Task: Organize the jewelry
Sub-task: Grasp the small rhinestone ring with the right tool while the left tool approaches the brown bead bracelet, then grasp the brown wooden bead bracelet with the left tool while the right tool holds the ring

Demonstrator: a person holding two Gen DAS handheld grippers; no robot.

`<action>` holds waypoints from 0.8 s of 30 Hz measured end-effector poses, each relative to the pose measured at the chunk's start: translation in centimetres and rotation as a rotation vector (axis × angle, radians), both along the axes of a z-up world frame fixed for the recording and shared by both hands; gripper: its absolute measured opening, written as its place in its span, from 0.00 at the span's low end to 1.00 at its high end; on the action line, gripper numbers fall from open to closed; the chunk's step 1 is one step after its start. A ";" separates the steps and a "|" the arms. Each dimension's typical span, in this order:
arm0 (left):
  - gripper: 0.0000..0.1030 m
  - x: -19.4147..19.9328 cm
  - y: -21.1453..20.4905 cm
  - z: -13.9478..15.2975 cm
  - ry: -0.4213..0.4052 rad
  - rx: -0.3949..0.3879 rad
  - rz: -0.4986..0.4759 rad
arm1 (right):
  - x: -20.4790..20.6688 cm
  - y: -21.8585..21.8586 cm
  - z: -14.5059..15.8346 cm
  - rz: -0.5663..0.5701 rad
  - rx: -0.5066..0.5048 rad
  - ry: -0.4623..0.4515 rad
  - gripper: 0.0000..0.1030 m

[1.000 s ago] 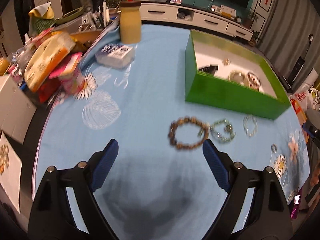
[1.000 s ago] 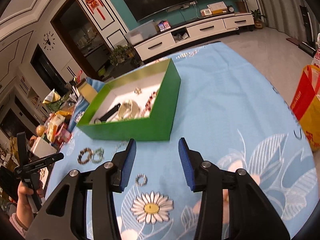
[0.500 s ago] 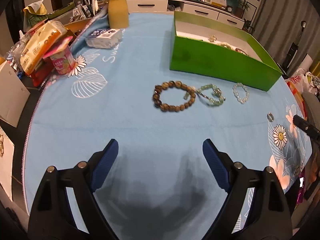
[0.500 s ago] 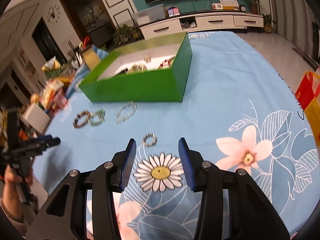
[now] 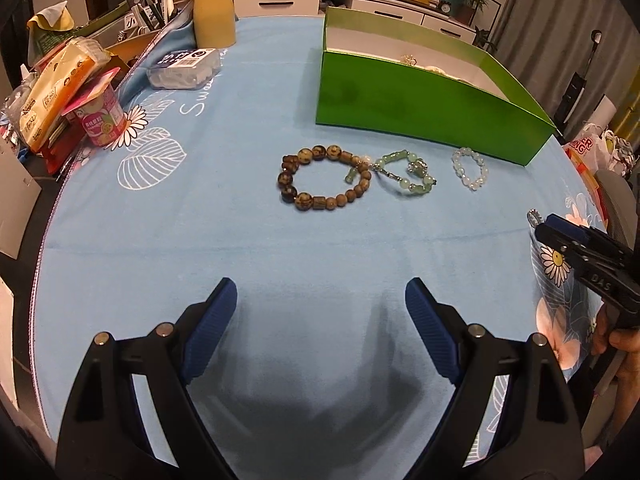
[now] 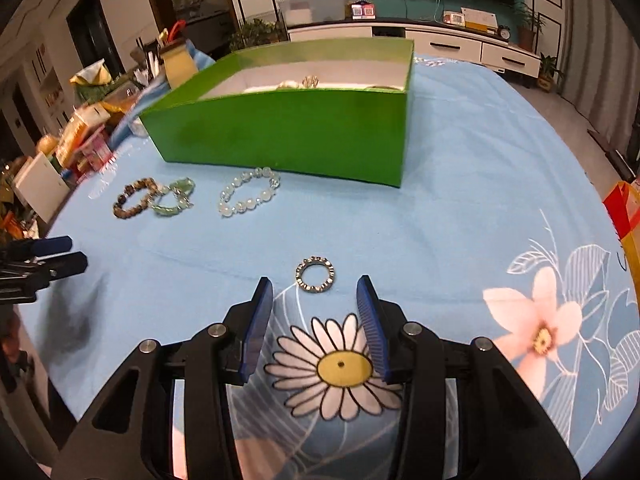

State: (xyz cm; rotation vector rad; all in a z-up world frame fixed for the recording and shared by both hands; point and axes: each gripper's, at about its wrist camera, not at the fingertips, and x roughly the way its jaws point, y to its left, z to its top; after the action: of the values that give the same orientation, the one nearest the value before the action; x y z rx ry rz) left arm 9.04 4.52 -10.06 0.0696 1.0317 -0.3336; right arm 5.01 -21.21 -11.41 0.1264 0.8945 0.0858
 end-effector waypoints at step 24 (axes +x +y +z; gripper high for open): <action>0.64 5.7 -4.7 -0.6 -0.047 0.031 -0.198 | -0.4 0.5 0.6 0.044 0.026 -0.041 0.20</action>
State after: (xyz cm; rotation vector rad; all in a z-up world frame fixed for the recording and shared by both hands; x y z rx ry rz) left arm 14.75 -0.23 -10.68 0.2076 0.9851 -0.4937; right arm 4.64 -20.69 -10.78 0.1290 0.8553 0.1410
